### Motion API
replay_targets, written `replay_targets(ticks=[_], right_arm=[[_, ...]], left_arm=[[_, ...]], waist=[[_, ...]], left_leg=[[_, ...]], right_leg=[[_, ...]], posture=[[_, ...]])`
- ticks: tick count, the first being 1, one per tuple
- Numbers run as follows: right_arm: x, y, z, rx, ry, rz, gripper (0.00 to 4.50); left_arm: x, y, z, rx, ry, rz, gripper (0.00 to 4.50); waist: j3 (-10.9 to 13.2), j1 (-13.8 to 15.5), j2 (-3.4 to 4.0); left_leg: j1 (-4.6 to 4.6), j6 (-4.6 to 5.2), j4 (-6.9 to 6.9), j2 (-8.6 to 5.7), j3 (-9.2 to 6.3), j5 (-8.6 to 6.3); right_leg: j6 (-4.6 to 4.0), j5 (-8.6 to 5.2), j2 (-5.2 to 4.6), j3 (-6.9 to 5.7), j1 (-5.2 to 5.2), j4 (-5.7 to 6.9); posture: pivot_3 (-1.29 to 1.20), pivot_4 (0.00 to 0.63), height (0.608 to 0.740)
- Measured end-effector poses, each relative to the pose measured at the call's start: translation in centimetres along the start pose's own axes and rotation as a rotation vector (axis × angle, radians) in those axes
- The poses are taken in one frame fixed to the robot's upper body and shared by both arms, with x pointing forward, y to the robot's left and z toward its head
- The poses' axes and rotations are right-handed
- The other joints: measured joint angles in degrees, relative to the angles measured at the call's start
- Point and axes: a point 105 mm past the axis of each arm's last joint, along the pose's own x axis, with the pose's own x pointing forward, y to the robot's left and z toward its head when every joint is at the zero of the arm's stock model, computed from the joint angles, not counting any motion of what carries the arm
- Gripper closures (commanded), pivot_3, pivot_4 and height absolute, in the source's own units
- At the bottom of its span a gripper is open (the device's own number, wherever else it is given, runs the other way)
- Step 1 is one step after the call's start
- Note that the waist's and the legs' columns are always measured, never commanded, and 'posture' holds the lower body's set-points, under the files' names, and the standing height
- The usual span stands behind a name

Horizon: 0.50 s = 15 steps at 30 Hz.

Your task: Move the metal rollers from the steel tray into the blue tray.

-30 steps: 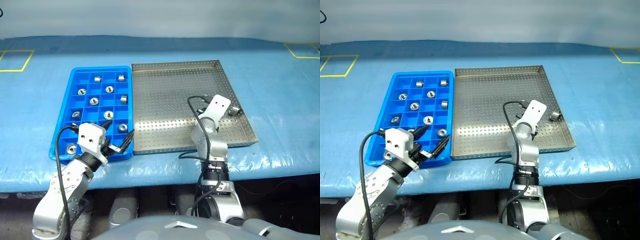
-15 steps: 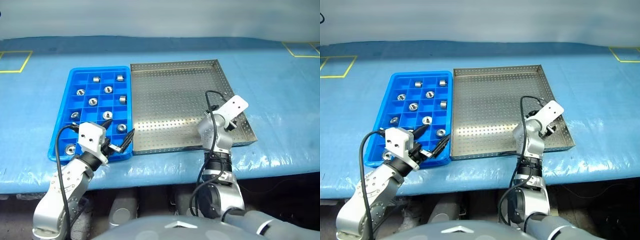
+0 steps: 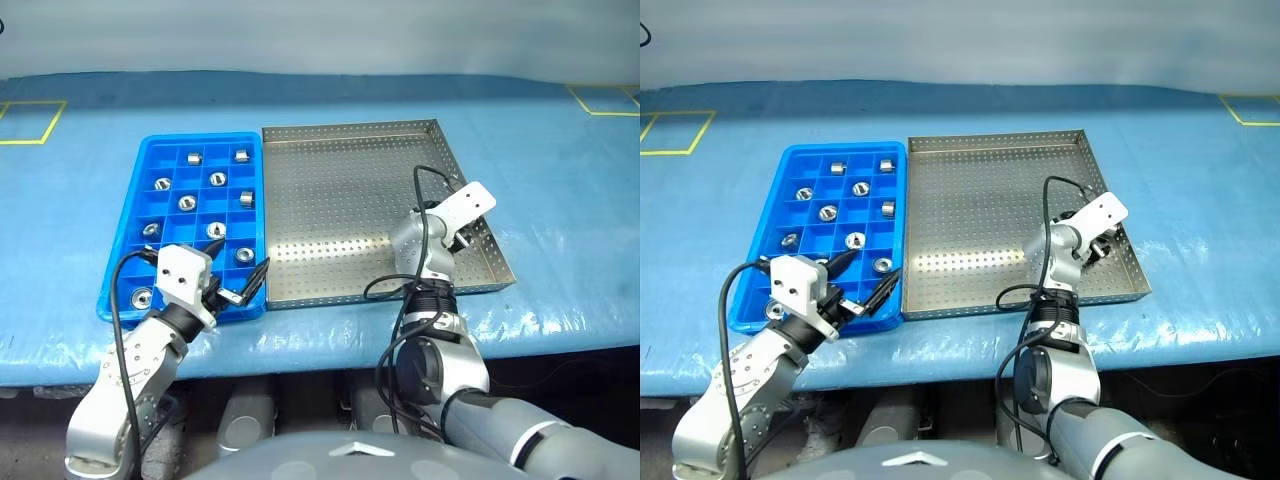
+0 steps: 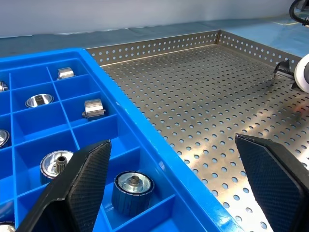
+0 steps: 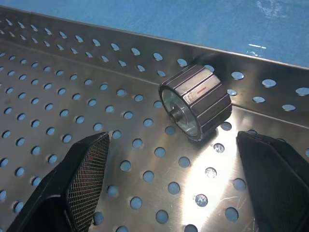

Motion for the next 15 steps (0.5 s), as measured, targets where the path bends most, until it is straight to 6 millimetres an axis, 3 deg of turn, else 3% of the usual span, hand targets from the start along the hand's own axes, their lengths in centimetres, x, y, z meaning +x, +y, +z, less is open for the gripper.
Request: replay_targets(ticks=[7, 14, 15], right_arm=[[0.6, 0.5, 0.4, 0.009, -0.009, -0.04, 0.03], [1.8, -0.8, 1.0, 0.012, -0.033, -0.132, 0.03], [1.8, -0.9, 1.0, 0.01, -0.035, -0.138, 0.2]], left_arm=[[-0.1, 0.0, 0.0, -0.001, -0.003, 0.002, 0.0], [-0.3, 0.0, -0.3, -0.013, -0.001, 0.008, 0.0], [-0.2, 0.0, -0.2, -0.013, -0.002, 0.008, 0.0]], waist=[[0.0, -0.05, 0.0], [0.0, 0.14, 0.0], [0.0, 0.13, 0.0]], left_leg=[[0.02, 0.0, 0.0, 0.0, 0.02, 0.0], [0.0, 0.0, -0.02, -0.02, 0.02, 0.0], [0.0, 0.0, -0.02, -0.01, 0.02, 0.0]], right_leg=[[0.0, 0.0, 0.0, 0.02, 0.01, 0.01], [0.0, 0.01, 0.0, 0.02, 0.01, -0.03], [0.0, 0.01, 0.0, 0.02, 0.01, -0.02]], posture=[[0.13, 0.15, 0.74], [0.14, 0.15, 0.74], [0.13, 0.15, 0.74]])
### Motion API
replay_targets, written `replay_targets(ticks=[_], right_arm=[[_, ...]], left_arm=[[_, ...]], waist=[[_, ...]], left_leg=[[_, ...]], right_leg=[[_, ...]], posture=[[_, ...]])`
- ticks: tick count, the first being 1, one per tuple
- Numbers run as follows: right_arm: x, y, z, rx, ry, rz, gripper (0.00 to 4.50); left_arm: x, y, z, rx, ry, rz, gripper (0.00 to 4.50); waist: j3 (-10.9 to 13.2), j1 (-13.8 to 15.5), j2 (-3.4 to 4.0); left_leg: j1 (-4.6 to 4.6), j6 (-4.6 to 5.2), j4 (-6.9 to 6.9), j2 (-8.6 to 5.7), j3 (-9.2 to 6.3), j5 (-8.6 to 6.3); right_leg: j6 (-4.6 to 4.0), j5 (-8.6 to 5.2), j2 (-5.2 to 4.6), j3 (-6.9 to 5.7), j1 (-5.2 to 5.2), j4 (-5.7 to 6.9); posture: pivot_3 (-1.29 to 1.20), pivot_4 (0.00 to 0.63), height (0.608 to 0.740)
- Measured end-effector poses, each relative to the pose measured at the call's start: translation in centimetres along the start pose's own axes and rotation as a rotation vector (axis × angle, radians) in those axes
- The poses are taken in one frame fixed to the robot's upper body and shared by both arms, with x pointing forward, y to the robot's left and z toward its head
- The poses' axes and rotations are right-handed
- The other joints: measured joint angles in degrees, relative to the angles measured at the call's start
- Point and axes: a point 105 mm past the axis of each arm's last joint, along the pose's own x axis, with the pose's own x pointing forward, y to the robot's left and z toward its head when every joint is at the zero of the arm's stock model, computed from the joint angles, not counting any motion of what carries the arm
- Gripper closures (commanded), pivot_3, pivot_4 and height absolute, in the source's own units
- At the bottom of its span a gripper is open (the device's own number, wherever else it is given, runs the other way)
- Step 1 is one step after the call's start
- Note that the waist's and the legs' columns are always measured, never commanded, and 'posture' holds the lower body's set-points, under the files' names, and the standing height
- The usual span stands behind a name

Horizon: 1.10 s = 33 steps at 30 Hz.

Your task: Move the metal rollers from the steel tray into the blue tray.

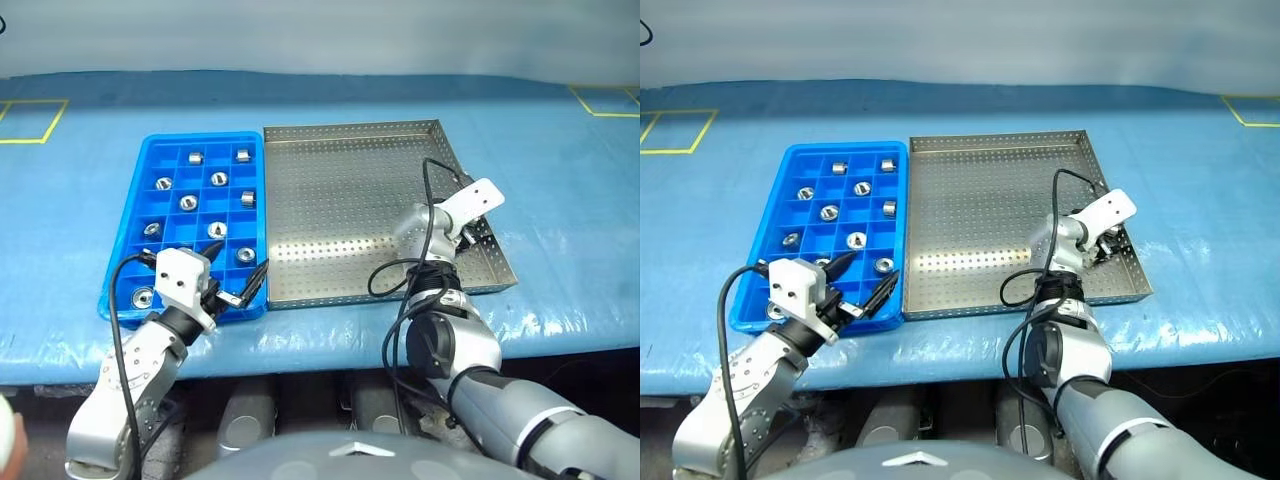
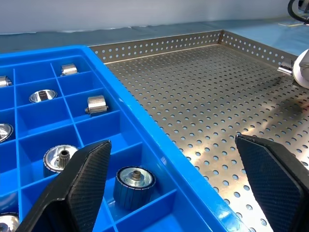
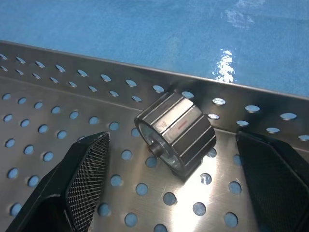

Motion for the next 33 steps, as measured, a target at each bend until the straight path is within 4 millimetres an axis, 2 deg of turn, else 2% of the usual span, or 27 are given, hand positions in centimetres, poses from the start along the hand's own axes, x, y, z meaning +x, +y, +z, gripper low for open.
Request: replay_targets(ticks=[3, 10, 14, 16, 19, 21, 24, 26, 30, 33], right_arm=[[0.2, -0.3, 0.1, 0.003, -0.004, -0.018, 0.88], [0.4, -0.5, 0.2, 0.0, -0.012, -0.027, 3.22], [0.2, -0.3, 0.3, -0.022, -0.031, -0.011, 3.25], [-0.8, 0.5, 0.2, -0.048, -0.052, 0.056, 3.25], [-3.3, 2.7, -0.8, -0.137, -0.082, 0.253, 3.25], [-5.9, 5.0, -1.4, -0.219, -0.102, 0.472, 3.25], [-11.1, 7.9, -2.2, -0.338, -0.14, 0.841, 3.25], [-15.2, 9.0, -3.1, -0.435, -0.162, 1.09, 3.25], [-21.5, 8.7, -5.1, -0.594, -0.154, 1.485, 3.25], [-24.9, 7.9, -6.3, -0.655, -0.112, 1.676, 3.25]], left_arm=[[-0.1, 0.0, -0.1, -0.003, 0.004, 0.002, 0.0], [0.0, 0.0, 0.0, -0.001, -0.001, -0.001, 0.0], [0.0, 0.0, 0.1, 0.0, -0.004, -0.001, 0.0], [0.0, 0.0, 0.1, 0.0, -0.005, 0.0, 0.0], [0.0, 0.1, 0.2, -0.002, -0.018, 0.008, 0.0], [-0.1, 0.3, 0.2, -0.003, -0.019, 0.025, 0.0], [-0.5, 0.8, -0.1, -0.014, -0.011, 0.066, 0.0], [-0.8, 0.9, -0.3, -0.022, -0.003, 0.084, 0.0], [-2.5, 1.5, -0.6, -0.033, 0.009, 0.145, 0.0], [-4.0, 2.0, -1.0, -0.04, 0.024, 0.203, 0.0]], waist=[[0.0, 0.04, 0.0], [0.0, 0.01, 0.0], [0.01, 0.0, 0.01], [0.01, -0.15, 0.02], [0.03, -0.41, 0.04], [0.08, -0.21, 0.12], [0.08, 0.09, 0.13], [0.09, 0.24, 0.13], [0.1, 0.91, 0.1], [0.13, 1.82, 0.06]], left_leg=[[0.0, 0.0, 0.0, 0.0, -0.01, 0.0], [0.0, 0.0, 0.0, 0.0, 0.0, 0.0], [-0.01, 0.0, 0.0, 0.0, 0.0, 0.0], [0.0, 0.0, -0.03, 0.02, 0.01, 0.0], [0.02, 0.0, -0.08, 0.06, 0.01, 0.0], [0.0, 0.0, -0.08, 0.07, -0.03, 0.0], [0.0, 0.0, -0.11, 0.07, -0.07, 0.0], [-0.02, 0.0, -0.12, 0.06, -0.1, 0.0], [-0.05, -0.01, -0.12, 0.05, -0.12, -0.01], [-0.06, -0.01, -0.12, 0.07, -0.14, -0.01]], right_leg=[[0.0, 0.0, 0.0, 0.0, 0.0, 0.0], [0.0, 0.0, 0.0, 0.0, 0.0, 0.0], [0.0, 0.0, 0.0, 0.01, -0.01, 0.0], [0.0, 0.0, 0.02, 0.03, -0.04, 0.0], [-0.02, -0.02, 0.05, 0.03, -0.06, 0.04], [-0.03, -0.02, 0.04, -0.01, -0.08, 0.05], [-0.05, -0.04, 0.02, -0.06, -0.07, 0.01], [-0.06, -0.05, 0.0, -0.1, -0.07, -0.02], [-0.07, -0.06, -0.07, -0.15, -0.06, -0.1], [-0.08, -0.08, -0.08, -0.22, -0.09, -0.11]], posture=[[0.13, 0.15, 0.74], [0.13, 0.15, 0.74], [0.13, 0.15, 0.74], [0.13, 0.15, 0.74], [0.13, 0.15, 0.74], [0.15, 0.15, 0.74], [0.16, 0.15, 0.74], [0.18, 0.15, 0.74], [0.22, 0.15, 0.74], [0.28, 0.15, 0.74]])
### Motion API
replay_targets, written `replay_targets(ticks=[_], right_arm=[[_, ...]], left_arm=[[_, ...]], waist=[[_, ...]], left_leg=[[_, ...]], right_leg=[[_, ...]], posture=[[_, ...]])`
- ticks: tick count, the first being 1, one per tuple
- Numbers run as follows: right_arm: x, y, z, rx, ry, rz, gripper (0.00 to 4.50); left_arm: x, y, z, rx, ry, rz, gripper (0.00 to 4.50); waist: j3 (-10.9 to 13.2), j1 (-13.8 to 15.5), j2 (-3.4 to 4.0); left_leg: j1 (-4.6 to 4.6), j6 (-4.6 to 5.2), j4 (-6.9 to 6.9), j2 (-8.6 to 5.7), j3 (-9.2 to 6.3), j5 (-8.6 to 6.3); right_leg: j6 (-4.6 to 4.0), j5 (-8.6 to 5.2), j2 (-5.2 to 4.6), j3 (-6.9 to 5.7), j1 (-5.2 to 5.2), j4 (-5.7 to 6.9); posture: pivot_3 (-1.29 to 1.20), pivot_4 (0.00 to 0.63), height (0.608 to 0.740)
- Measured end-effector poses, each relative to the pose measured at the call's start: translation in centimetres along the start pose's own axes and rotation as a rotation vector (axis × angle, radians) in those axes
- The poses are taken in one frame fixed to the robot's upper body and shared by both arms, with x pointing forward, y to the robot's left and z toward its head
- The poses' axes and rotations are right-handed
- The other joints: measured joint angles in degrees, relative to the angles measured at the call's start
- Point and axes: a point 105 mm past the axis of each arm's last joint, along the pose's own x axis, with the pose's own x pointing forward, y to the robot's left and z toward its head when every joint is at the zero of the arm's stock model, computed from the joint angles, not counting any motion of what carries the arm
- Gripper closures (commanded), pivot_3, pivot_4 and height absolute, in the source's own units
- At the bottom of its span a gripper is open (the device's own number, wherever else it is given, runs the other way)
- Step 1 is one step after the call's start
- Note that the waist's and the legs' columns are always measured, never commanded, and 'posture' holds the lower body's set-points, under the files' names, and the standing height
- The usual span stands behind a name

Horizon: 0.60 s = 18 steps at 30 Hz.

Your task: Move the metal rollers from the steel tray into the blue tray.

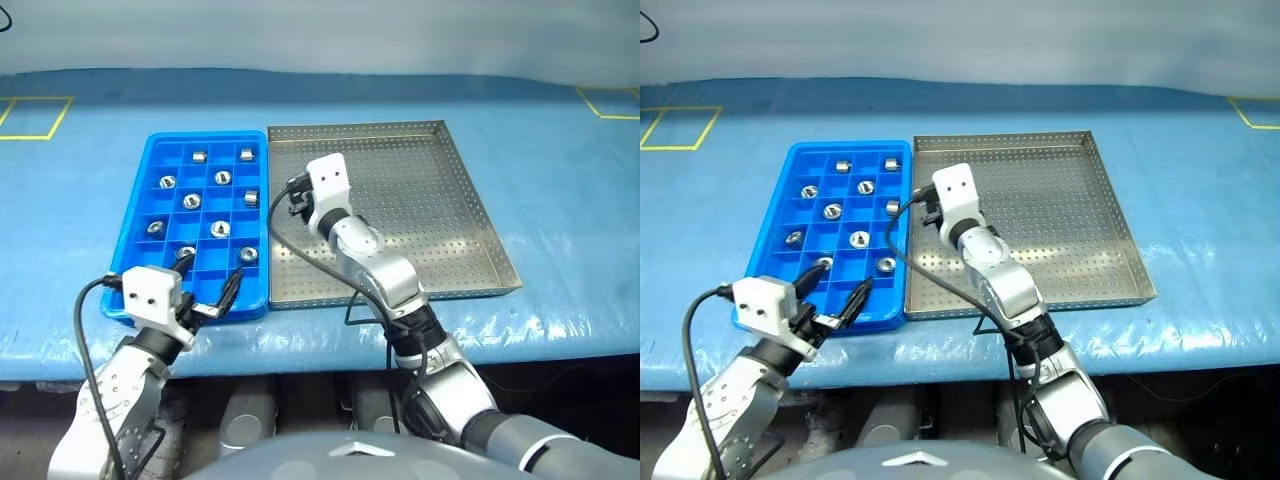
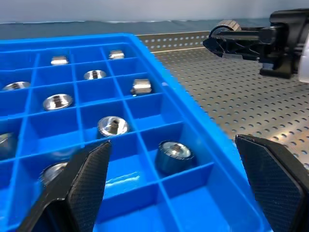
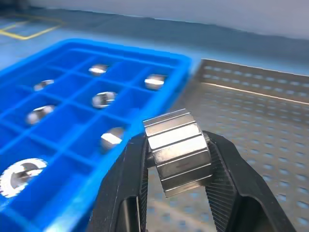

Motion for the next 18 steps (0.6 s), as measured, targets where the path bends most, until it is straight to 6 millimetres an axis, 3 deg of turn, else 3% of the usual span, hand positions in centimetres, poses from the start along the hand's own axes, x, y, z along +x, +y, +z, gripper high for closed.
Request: replay_targets(ticks=[4, 9, 14, 16, 18], right_arm=[[-0.5, 5.1, 0.5, -0.029, -0.003, 0.265, 3.25], [-1.0, 9.1, -0.4, -0.041, 0.043, 0.461, 3.25], [-1.8, 11.5, -2.9, -0.059, 0.126, 0.583, 3.25], [-2.1, 11.7, -4.2, -0.057, 0.164, 0.595, 3.25], [-2.2, 11.6, -4.3, -0.063, 0.164, 0.597, 3.25]], left_arm=[[-2.4, 0.7, -0.5, -0.019, 0.017, 0.089, 0.0], [-4.7, 1.5, -0.7, -0.025, 0.03, 0.186, 0.0], [-5.6, 1.7, -1.0, -0.035, 0.034, 0.232, 0.0], [-5.6, 1.7, -1.0, -0.03, 0.031, 0.232, 0.0], [-5.4, 1.4, -0.9, -0.035, 0.025, 0.222, 0.0]], waist=[[0.02, 1.17, -0.05], [0.04, 3.26, -0.04], [0.02, 4.91, -0.09], [0.04, 5.28, -0.12], [0.04, 5.5, -0.12]], left_leg=[[-0.02, -0.04, -0.01, 0.04, -0.04, -0.02], [-0.08, -0.07, -0.11, 0.04, -0.26, -0.05], [-0.15, -0.09, -0.21, -0.01, -0.34, -0.14], [-0.22, -0.1, -0.21, -0.01, -0.34, -0.18], [-0.19, -0.1, -0.21, -0.01, -0.35, -0.18]], right_leg=[[-0.04, -0.03, -0.02, -0.1, -0.01, -0.1], [-0.03, -0.03, -0.08, -0.4, -0.12, -0.51], [-0.02, -0.04, -0.23, -0.63, -0.08, -0.71], [-0.02, -0.04, -0.23, -0.66, -0.11, -0.74], [-0.02, -0.05, -0.22, -0.69, -0.09, -0.74]], posture=[[0.35, 0.15, 0.74], [0.4, 0.15, 0.74], [0.41, 0.15, 0.74], [0.41, 0.15, 0.74], [0.41, 0.15, 0.74]])
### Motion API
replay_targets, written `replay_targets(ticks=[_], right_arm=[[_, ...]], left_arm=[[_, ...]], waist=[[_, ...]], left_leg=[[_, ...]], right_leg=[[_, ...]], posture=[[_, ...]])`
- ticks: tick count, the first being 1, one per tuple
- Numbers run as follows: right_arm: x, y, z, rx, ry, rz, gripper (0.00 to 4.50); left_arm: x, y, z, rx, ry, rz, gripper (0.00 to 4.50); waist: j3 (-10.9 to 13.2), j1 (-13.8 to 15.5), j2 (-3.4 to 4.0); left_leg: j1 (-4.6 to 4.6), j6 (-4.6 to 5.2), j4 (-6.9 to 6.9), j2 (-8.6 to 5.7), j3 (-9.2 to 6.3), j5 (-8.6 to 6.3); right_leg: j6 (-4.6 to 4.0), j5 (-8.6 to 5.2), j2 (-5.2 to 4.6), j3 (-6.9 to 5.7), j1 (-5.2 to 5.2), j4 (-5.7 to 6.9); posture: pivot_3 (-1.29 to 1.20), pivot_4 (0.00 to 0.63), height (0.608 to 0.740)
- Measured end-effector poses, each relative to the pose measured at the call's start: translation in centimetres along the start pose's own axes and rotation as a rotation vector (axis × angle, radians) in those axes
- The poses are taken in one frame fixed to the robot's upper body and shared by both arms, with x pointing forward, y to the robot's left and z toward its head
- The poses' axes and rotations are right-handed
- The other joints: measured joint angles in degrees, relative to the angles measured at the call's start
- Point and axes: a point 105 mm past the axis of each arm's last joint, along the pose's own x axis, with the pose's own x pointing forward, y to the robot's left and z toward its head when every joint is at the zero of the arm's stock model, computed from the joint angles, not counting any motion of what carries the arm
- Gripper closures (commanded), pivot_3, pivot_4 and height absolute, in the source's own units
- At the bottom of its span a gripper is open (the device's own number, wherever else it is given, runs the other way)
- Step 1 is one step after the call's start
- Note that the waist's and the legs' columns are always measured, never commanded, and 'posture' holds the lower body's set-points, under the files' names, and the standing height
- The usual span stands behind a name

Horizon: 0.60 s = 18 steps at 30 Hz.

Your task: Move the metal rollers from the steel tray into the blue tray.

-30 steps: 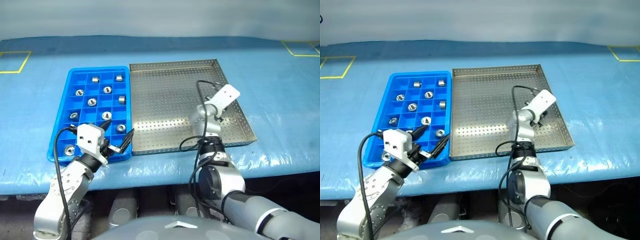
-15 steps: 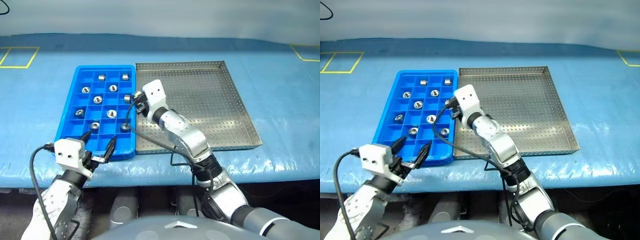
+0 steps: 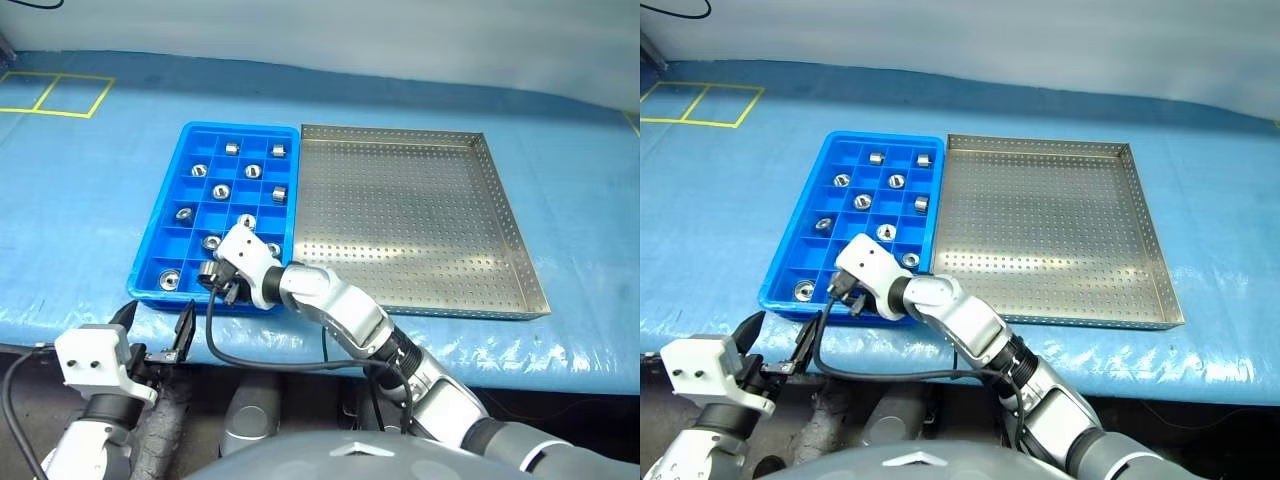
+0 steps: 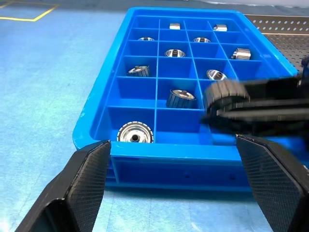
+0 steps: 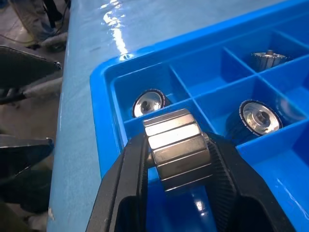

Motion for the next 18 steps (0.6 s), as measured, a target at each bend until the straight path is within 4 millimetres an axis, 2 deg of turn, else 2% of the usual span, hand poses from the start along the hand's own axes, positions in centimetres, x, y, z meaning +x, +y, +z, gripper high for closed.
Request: replay_targets(ticks=[5, 8, 14, 18], right_arm=[[-1.2, -0.9, -0.5, 0.011, 0.012, -0.024, 3.25], [-2.2, -1.9, -0.9, 0.026, 0.026, -0.054, 2.27], [-3.2, -2.4, -0.3, 0.042, 0.01, -0.1, 0.34], [-4.5, -4.4, 0.3, 0.118, -0.033, -0.213, 0.34]], left_arm=[[0.9, -0.8, 0.8, -0.002, -0.045, -0.04, 0.0], [1.5, -1.0, 1.3, 0.01, -0.065, -0.064, 0.0], [2.8, -1.7, 2.1, 0.039, -0.088, -0.137, 0.0], [3.8, -2.4, 2.9, 0.062, -0.107, -0.197, 0.0]], waist=[[0.0, 0.72, 0.01], [-0.03, 0.65, -0.01], [-0.06, 0.36, -0.02], [-0.06, -0.83, -0.03]], left_leg=[[0.05, 0.0, 0.02, 0.0, -0.04, 0.0], [0.08, 0.0, 0.03, -0.01, -0.03, 0.0], [0.06, 0.0, 0.03, -0.01, -0.05, 0.01], [0.05, 0.0, 0.06, -0.01, -0.01, 0.01]], right_leg=[[-0.01, -0.01, 0.0, -0.06, 0.07, 0.0], [0.0, -0.01, 0.0, -0.06, 0.1, 0.01], [-0.01, -0.01, 0.04, -0.07, 0.1, 0.02], [0.0, 0.01, 0.04, -0.05, 0.19, 0.03]], posture=[[0.34, 0.15, 0.74], [0.31, 0.15, 0.74], [0.24, 0.15, 0.74], [0.19, 0.15, 0.74]])
